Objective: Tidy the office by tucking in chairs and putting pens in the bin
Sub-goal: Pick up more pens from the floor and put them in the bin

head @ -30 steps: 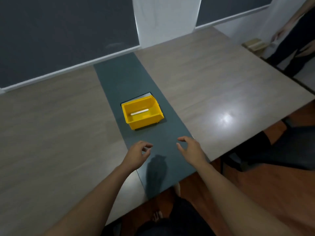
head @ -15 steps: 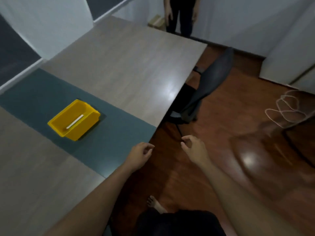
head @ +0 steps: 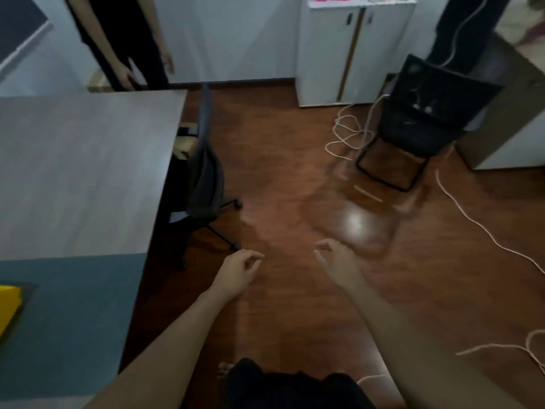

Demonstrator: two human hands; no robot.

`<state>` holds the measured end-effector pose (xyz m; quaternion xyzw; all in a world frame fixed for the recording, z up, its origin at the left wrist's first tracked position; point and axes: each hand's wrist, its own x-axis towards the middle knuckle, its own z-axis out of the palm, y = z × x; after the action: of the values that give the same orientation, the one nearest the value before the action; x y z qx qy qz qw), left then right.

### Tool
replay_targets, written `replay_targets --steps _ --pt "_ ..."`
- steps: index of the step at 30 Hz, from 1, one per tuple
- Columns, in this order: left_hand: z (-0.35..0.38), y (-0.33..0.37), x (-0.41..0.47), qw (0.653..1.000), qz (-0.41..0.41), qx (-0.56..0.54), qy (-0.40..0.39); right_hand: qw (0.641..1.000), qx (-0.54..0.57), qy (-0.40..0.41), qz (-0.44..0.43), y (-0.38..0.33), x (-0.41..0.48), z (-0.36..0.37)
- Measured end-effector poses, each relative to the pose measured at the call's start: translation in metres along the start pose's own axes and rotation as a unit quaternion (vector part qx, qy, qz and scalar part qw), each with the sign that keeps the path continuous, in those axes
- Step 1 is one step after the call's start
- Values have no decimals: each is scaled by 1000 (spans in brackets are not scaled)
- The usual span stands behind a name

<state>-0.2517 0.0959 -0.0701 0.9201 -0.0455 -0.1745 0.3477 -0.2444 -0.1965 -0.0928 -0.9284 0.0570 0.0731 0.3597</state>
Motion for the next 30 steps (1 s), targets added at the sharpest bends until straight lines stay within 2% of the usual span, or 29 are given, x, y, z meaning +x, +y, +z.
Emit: replay_targets --steps 7,13,19,30 --pt "103 106 42 995 64 14 -78 994 25 59 92 132 -47 -90" --pt "174 180 70 985 114 22 -125 973 71 123 181 216 -86 -146" --pt "215 233 106 972 135 58 -182 947 110 160 256 267 -104 -171" --pt "276 280 209 959 136 81 -235 912 153 150 348 320 -70 -182"
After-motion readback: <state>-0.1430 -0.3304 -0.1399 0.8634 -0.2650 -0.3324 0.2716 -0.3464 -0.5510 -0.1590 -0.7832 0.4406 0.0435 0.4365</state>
